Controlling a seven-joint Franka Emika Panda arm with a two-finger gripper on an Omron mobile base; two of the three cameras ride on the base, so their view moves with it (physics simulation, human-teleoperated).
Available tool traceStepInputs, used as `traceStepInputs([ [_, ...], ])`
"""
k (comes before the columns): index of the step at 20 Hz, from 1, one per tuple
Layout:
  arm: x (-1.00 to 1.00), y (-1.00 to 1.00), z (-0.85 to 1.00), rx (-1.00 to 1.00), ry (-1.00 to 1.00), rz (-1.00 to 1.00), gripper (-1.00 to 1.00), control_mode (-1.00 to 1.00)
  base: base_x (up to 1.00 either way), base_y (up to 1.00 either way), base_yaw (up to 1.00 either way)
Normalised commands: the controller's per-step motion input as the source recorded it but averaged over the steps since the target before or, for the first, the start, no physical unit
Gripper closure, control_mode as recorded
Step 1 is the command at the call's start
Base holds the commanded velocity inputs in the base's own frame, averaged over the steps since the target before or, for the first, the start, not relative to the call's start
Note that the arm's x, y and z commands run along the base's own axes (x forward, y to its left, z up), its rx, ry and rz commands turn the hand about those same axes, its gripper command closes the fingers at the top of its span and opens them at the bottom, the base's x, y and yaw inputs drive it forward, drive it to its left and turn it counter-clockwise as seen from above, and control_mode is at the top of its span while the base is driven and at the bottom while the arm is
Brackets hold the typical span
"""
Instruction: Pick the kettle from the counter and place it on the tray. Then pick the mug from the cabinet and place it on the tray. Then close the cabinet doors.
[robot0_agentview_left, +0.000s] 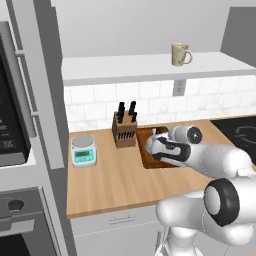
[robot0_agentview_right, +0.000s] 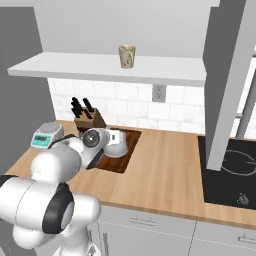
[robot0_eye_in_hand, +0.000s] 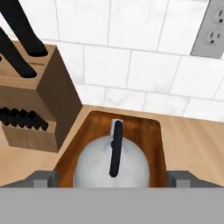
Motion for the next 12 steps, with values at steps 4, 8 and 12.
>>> traceStepInputs([
  [4,-0.64,0.0,1.0,0.0,0.0,-0.03,-1.0,-1.0,0.0,0.0,0.0],
  [8,-0.58,-0.03,1.0,0.0,0.06,-0.05,-1.0,-1.0,0.0,0.0,0.0],
  [12,-0.58,-0.17,0.7,0.0,0.15,-0.01,-1.0,-1.0,0.0,0.0,0.0],
])
